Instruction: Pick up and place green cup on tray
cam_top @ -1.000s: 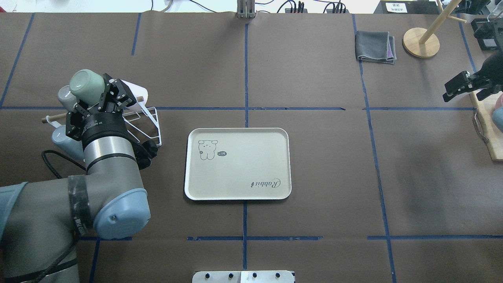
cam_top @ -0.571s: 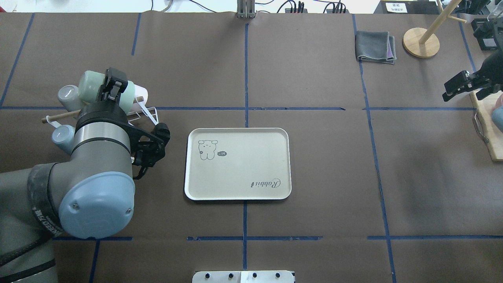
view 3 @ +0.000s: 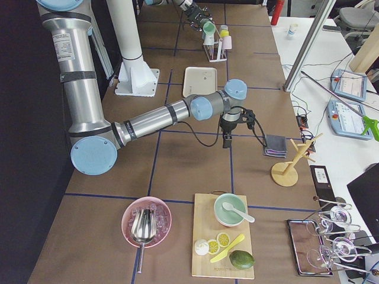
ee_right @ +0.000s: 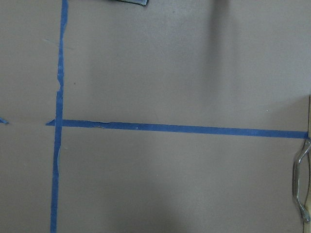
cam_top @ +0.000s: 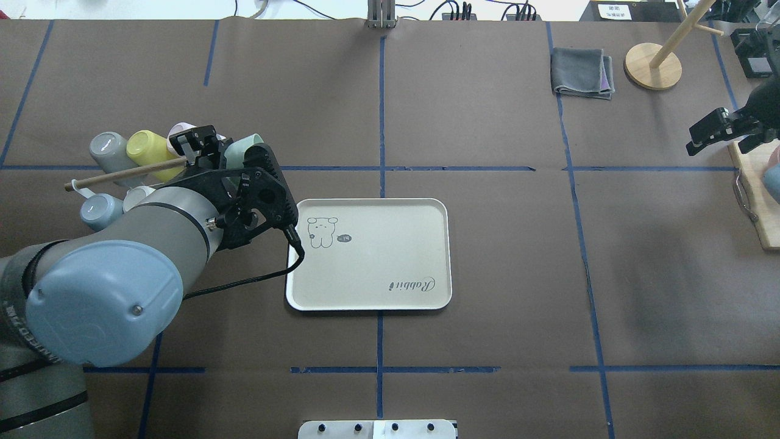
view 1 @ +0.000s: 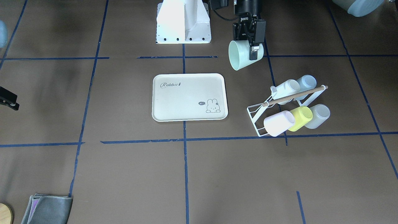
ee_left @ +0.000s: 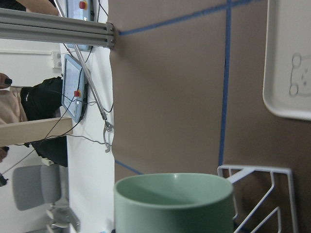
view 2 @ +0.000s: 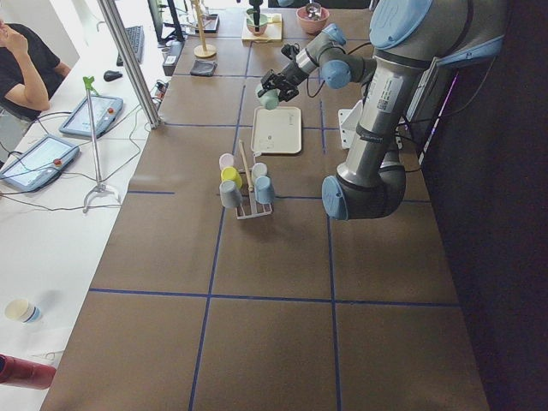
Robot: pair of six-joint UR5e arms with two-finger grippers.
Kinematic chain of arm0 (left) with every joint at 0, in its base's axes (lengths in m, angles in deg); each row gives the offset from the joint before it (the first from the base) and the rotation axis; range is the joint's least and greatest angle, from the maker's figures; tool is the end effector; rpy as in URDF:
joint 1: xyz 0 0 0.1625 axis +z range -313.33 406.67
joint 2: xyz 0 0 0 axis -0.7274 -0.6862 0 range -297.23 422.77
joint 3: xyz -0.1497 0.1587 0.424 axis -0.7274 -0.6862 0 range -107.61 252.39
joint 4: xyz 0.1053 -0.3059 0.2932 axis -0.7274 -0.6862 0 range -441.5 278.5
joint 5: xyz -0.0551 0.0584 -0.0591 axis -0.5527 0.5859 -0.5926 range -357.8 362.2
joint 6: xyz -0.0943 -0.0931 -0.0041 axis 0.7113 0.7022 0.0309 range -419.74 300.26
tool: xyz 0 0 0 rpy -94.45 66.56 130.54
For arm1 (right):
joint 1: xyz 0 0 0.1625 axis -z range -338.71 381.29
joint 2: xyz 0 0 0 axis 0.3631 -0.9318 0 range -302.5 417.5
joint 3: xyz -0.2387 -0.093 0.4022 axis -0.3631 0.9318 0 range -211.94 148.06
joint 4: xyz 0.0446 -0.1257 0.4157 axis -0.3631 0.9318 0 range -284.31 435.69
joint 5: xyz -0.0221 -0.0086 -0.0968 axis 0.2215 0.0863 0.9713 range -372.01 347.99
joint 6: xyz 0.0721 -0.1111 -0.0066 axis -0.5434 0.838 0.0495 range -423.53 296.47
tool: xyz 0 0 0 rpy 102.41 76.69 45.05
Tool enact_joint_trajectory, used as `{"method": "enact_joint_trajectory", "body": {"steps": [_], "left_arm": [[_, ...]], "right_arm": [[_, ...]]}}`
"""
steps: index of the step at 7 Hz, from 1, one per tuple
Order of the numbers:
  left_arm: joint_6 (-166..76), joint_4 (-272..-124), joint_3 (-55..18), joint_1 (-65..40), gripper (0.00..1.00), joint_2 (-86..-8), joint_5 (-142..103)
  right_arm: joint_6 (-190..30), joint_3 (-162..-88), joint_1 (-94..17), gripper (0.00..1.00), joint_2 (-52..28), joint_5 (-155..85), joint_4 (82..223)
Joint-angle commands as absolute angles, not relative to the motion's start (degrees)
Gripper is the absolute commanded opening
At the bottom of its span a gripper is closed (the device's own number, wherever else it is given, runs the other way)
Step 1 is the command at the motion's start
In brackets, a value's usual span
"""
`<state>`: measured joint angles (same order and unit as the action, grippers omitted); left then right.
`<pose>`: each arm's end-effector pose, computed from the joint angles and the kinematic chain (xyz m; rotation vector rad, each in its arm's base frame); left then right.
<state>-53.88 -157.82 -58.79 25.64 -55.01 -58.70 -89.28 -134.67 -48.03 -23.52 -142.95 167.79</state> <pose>0.4177 -0.3725 0.1804 1.0584 0.2067 0.7518 -0.1643 -0.5667 0.5407 0.0220 -0.7788 -0.0383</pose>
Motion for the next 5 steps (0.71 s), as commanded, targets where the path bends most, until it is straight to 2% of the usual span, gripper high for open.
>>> {"method": "enact_joint_trajectory", "body": {"steps": [1, 5], "left_arm": [[-37.58, -176.49, -52.03, 25.58, 0.18, -55.00, -61.86], [-32.67, -214.05, -33.38, 25.75, 0.18, -55.00, -65.19]], "right_arm": [[-89.28, -134.68, -48.06, 1.00, -23.54, -142.79, 167.80], [-89.28, -134.68, -48.06, 1.00, -23.45, -142.79, 167.80]]}}
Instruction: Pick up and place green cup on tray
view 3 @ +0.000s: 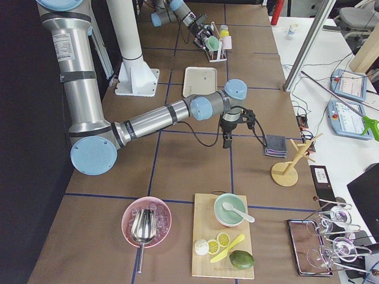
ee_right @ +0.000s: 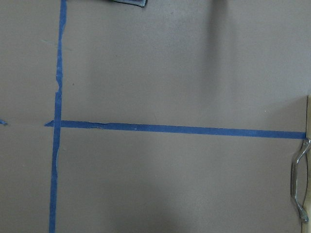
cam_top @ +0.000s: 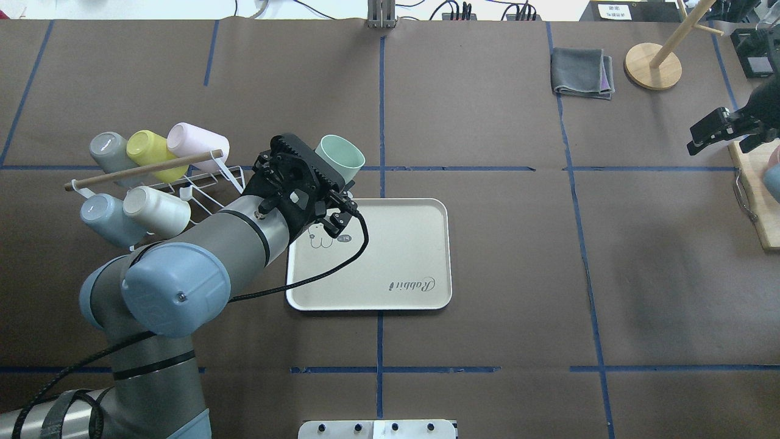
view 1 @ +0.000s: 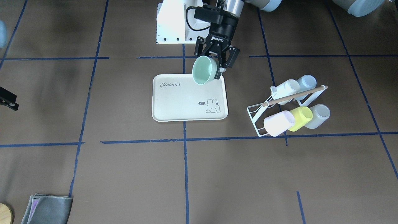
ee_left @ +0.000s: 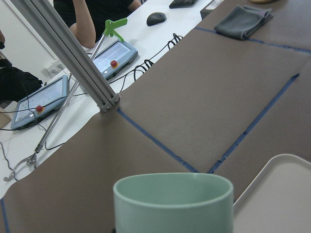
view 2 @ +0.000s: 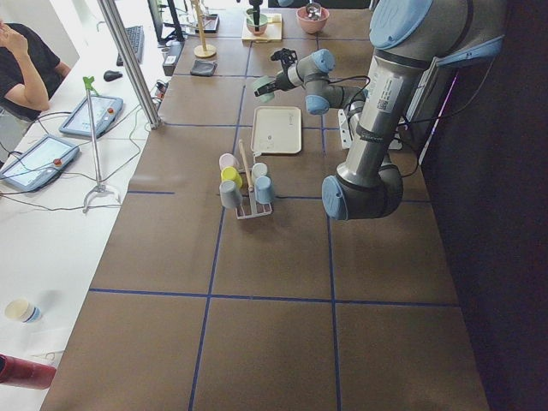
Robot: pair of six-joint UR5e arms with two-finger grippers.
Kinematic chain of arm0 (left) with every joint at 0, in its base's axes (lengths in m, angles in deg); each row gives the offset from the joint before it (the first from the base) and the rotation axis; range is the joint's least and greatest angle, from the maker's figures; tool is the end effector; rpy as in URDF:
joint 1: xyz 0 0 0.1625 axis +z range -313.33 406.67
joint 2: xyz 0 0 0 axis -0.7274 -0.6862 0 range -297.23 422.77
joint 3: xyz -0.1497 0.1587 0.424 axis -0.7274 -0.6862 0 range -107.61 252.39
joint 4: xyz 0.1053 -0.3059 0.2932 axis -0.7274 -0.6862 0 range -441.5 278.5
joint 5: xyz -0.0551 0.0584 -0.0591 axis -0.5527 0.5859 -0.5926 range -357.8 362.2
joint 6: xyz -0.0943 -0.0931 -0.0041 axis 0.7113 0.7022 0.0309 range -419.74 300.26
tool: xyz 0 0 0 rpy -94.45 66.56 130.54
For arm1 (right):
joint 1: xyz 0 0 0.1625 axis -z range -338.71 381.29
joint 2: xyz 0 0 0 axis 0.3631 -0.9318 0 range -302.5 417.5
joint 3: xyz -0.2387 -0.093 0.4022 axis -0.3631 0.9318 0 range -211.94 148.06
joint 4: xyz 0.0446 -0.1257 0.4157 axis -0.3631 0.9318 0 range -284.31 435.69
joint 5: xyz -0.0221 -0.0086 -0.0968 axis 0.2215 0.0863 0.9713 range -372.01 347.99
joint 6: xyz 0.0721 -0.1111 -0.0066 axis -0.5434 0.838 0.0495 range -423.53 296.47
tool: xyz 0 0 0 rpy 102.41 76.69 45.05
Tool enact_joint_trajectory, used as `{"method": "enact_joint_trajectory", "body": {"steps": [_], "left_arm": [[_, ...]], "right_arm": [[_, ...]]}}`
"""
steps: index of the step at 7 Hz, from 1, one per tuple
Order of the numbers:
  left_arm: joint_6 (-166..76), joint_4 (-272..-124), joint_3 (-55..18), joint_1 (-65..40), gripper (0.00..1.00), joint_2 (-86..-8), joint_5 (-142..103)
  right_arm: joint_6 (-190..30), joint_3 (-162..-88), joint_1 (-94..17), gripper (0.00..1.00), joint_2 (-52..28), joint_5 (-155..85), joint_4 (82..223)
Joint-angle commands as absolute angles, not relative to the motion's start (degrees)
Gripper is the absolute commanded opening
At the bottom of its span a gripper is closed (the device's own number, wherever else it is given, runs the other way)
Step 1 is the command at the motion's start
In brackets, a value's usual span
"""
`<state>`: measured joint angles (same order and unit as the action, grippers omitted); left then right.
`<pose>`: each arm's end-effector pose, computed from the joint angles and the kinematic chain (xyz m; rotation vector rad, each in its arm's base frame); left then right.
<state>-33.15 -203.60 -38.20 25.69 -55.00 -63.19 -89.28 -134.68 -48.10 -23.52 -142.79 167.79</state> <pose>0.5244 -0.4030 0.1954 1.1919 0.7842 0.3100 -0.1633 -0.5670 0.5408 0.0239 -0.7764 -0.0367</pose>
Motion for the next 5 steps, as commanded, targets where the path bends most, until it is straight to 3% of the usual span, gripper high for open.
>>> {"method": "enact_joint_trajectory", "body": {"steps": [1, 4, 5], "left_arm": [[-32.75, -218.91, -30.56, 25.84, 0.19, -55.00, -67.04], [-32.67, -247.07, -12.31, 26.98, 0.19, -57.19, -67.94], [-32.58, -251.87, -10.25, 27.77, 0.19, -57.20, -67.94]], "right_arm": [[-89.28, -134.60, -48.23, 1.00, -23.45, -142.79, 167.80], [-89.28, -134.42, -48.23, 1.00, -23.36, -142.79, 167.80], [-89.28, -134.42, -48.32, 1.00, -23.36, -142.70, 167.80]]}}
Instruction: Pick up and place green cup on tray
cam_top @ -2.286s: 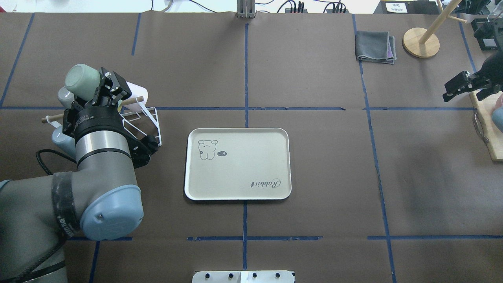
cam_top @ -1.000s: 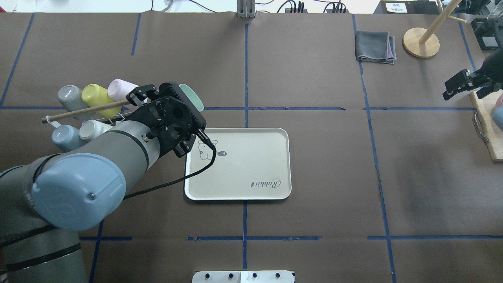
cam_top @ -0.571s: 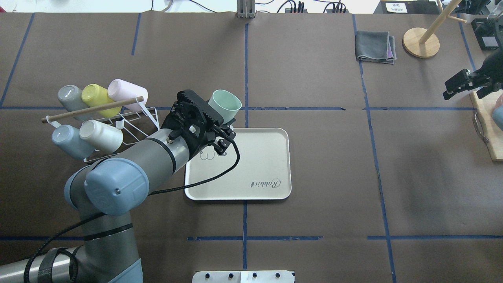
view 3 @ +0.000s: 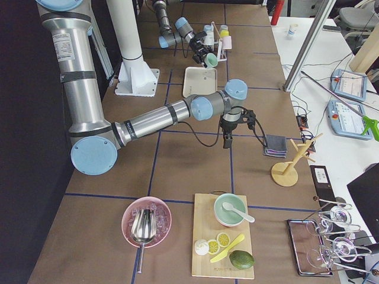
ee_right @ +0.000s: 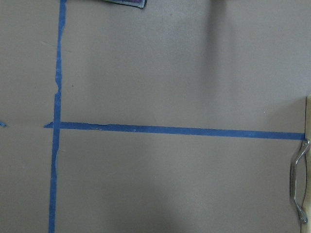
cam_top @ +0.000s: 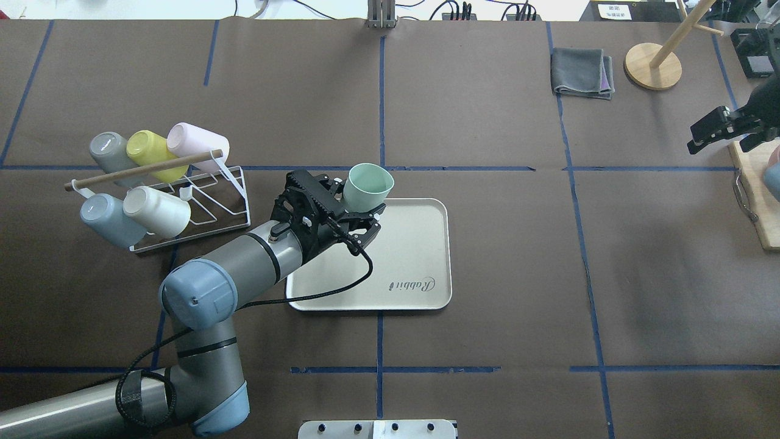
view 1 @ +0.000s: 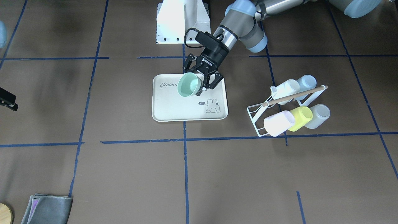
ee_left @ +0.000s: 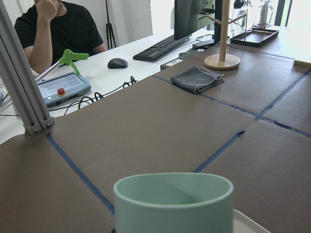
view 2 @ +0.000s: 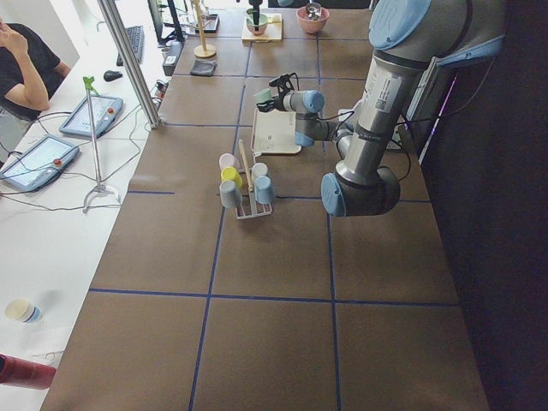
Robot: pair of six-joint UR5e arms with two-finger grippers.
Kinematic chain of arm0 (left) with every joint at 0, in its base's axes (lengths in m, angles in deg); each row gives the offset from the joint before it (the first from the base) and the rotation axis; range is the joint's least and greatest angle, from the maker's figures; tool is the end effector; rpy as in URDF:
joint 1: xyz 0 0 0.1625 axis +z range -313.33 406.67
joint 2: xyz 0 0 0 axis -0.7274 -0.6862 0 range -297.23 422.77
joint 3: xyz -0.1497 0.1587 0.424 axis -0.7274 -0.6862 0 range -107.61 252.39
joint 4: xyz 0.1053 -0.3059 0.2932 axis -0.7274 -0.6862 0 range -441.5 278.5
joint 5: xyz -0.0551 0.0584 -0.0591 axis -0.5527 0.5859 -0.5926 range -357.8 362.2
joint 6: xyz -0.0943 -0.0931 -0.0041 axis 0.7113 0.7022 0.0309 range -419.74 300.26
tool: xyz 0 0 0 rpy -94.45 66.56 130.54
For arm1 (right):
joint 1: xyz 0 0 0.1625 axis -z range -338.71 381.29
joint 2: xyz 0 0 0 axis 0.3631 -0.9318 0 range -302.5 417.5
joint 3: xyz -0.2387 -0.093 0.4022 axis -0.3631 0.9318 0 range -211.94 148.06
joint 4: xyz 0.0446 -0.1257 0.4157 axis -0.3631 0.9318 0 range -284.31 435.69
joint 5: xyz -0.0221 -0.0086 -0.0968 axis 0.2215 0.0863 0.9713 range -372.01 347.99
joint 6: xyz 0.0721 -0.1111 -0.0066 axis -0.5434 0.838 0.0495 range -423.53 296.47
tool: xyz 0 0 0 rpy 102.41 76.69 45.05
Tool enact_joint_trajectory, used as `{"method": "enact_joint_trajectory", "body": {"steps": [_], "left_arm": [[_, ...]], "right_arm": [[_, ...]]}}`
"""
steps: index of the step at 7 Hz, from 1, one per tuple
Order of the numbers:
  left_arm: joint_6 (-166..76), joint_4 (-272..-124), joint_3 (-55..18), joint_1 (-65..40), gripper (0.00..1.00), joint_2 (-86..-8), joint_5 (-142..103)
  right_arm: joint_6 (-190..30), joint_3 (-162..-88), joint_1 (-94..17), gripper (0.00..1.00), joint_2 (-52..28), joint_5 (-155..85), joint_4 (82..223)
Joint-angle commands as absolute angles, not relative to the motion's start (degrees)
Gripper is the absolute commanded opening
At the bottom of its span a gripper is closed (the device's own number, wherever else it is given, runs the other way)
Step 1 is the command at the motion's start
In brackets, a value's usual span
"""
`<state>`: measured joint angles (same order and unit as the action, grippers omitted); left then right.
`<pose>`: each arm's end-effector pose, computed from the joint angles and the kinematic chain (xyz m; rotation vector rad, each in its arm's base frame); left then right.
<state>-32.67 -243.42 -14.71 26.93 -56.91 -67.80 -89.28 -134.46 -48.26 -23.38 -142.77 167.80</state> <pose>0.6130 -0.4098 0.2721 1.3168 1.1070 0.2586 -0.1622 -0.5687 0.5414 0.0237 -0.7755 -0.0334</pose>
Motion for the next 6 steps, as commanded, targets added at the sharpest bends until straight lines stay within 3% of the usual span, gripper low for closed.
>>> {"method": "enact_joint_trajectory", "body": {"steps": [1, 4, 6], "left_arm": [[-29.80, -253.31, -9.88, 28.82, 0.19, -57.37, -67.68], [-28.10, -262.99, -0.76, 29.88, 0.19, -59.48, -66.54], [-28.18, -262.73, 1.10, 30.41, 0.27, -59.92, -65.22]], "right_arm": [[-89.28, -134.42, -48.23, 1.00, -23.36, -142.35, 167.80], [-89.28, -134.42, -48.32, 1.00, -23.45, -142.17, 167.80], [-89.28, -134.42, -48.23, 1.00, -23.45, -142.17, 167.80]]}}
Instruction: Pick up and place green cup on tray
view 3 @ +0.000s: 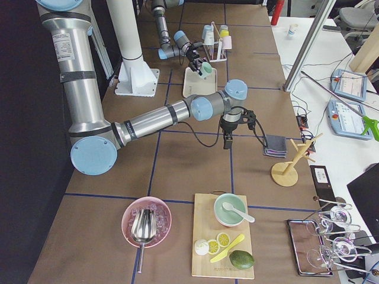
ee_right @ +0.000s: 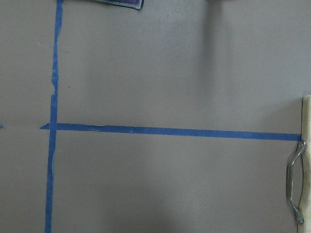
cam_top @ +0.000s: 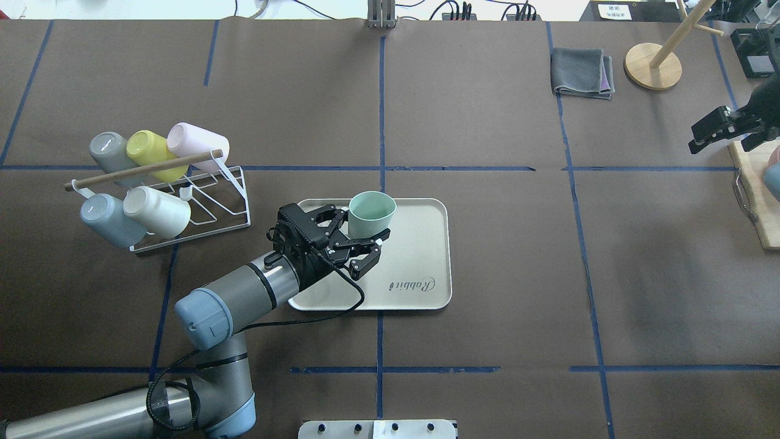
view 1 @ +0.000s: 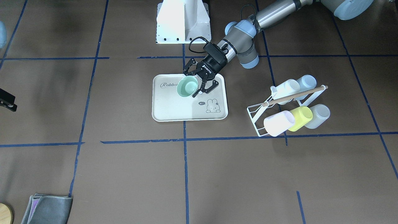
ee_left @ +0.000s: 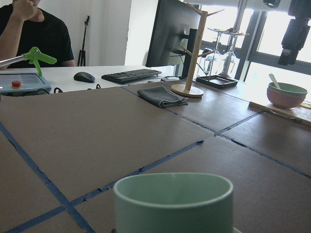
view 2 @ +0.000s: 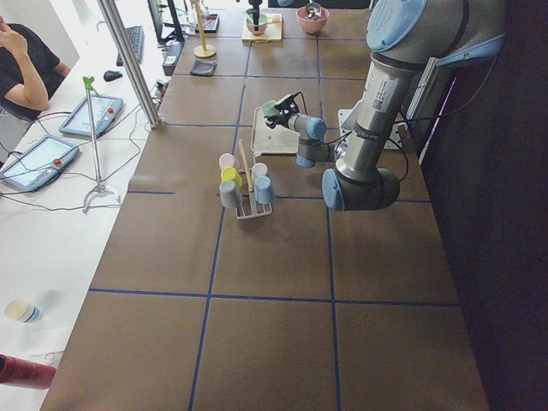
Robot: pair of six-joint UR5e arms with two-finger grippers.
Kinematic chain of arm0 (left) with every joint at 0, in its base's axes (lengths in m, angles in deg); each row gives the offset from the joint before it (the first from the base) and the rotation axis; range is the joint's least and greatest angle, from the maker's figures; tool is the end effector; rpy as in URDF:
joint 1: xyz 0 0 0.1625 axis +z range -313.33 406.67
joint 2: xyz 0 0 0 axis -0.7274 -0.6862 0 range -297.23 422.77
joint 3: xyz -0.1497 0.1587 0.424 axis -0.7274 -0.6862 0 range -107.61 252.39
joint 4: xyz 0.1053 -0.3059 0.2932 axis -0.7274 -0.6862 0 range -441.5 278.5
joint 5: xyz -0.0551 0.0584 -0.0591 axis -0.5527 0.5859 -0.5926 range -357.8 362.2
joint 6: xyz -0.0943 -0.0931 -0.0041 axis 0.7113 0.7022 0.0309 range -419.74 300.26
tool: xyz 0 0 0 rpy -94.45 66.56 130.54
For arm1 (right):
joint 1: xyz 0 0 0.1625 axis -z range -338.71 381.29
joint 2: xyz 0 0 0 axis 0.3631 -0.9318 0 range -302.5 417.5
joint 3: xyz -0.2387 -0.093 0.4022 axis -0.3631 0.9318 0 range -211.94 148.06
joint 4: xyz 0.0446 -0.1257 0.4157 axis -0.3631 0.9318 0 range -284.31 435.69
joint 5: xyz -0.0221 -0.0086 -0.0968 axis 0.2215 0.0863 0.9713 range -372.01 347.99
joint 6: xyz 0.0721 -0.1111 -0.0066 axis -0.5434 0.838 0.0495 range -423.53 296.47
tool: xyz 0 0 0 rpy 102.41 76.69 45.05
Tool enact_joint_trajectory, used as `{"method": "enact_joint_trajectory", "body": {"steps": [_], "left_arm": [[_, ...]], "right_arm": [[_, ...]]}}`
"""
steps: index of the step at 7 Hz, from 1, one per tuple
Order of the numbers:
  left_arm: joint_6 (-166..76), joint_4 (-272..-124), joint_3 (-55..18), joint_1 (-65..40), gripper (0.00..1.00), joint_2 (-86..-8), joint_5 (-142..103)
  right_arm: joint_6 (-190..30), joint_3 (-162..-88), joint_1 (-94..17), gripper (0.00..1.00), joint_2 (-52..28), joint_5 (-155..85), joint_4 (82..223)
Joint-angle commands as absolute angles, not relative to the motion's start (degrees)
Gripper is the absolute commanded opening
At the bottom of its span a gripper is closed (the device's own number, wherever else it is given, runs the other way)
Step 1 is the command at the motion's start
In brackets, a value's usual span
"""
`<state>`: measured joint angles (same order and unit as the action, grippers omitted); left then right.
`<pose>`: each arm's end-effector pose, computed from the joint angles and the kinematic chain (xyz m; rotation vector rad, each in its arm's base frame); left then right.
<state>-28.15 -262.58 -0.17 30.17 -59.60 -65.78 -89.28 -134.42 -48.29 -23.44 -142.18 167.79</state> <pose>0.6649 -0.3878 0.3284 1.3136 1.2775 0.1590 -0.1609 -0.5691 0.5432 0.0269 -0.7658 -0.0305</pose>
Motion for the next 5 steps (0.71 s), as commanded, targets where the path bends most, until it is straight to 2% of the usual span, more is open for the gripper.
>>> {"method": "enact_joint_trajectory", "body": {"steps": [1, 2, 5], "left_arm": [[-28.36, -262.64, 1.19, 30.41, 0.33, -60.18, -65.39], [-28.45, -262.38, 1.19, 30.41, 0.49, -60.45, -65.22], [-28.54, -261.94, 1.28, 30.41, 0.72, -60.80, -65.22]], "right_arm": [[-89.28, -134.33, -48.32, 1.00, -23.45, -141.83, 167.80], [-89.28, -134.33, -48.32, 1.00, -23.45, -141.13, 167.80], [-89.28, -134.24, -48.32, 1.00, -23.54, -140.94, 167.80]]}}
